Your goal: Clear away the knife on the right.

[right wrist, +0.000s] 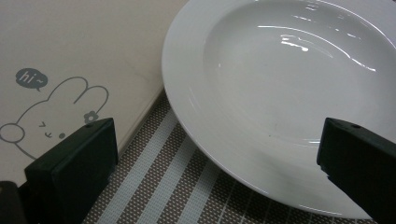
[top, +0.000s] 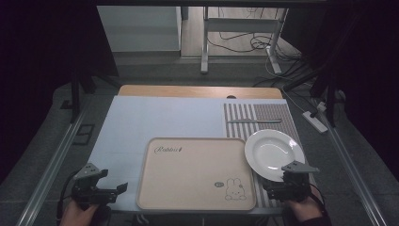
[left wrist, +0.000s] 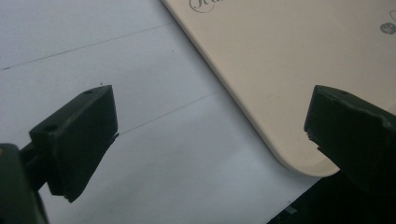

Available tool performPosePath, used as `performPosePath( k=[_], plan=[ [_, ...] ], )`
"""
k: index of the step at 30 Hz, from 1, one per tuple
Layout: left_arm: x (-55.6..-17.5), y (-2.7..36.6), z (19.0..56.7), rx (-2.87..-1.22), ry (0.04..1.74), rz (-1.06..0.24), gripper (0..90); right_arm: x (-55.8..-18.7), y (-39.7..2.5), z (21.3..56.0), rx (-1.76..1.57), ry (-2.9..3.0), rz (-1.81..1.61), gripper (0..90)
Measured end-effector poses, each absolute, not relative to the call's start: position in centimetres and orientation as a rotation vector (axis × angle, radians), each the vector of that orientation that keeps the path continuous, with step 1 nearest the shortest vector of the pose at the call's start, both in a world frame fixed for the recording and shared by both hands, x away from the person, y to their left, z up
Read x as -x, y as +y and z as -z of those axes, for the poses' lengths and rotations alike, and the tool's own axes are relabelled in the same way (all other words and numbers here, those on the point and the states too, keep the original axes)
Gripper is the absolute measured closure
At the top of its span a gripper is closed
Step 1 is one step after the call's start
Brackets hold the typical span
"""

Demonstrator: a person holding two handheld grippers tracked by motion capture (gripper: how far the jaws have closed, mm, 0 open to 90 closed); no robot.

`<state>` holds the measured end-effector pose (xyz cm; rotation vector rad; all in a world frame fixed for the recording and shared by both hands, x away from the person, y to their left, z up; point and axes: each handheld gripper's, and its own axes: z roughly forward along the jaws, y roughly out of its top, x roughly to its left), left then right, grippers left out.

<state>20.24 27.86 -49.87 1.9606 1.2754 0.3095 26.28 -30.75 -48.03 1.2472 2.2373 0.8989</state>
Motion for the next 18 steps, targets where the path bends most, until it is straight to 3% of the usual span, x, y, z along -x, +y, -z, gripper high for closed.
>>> performPosePath(
  k=[18],
  plan=[
    [-20.41,28.10,49.95,-1.945,1.293,-0.261,2.7,-26.45,-30.35,47.36,-1.191,2.246,-0.932,0.0]
  ],
)
